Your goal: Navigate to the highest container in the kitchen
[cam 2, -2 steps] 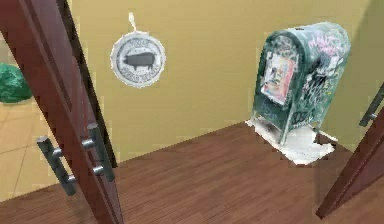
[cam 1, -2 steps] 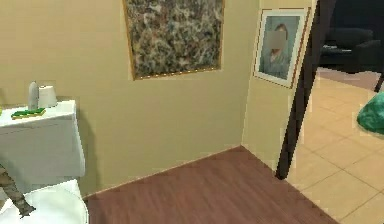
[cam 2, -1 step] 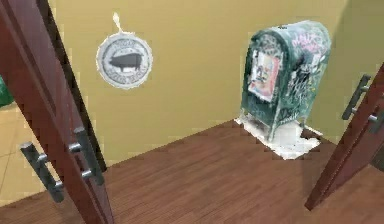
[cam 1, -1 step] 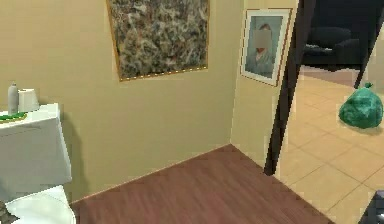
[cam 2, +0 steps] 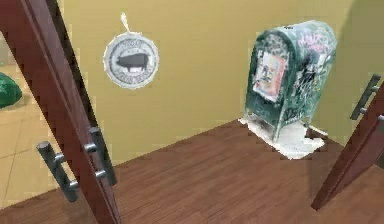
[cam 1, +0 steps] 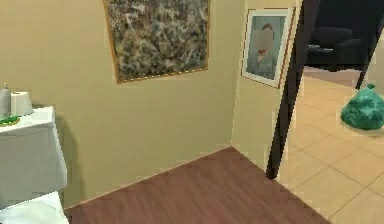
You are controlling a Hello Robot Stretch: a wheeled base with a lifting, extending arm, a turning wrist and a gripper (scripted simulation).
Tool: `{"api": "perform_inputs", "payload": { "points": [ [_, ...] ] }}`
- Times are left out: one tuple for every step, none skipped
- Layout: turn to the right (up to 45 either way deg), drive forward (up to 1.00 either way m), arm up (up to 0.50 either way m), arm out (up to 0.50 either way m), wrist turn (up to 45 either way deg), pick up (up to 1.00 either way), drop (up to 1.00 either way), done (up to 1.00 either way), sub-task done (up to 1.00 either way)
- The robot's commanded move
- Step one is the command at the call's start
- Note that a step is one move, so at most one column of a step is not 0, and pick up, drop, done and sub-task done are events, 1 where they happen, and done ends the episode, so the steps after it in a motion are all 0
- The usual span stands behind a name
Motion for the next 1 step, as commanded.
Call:
{"api": "perform_inputs", "payload": {
  "points": [
    [15.0,0.0,0.0,0.0,0.0,0.0,0.0,0.0,0.0]
  ]
}}
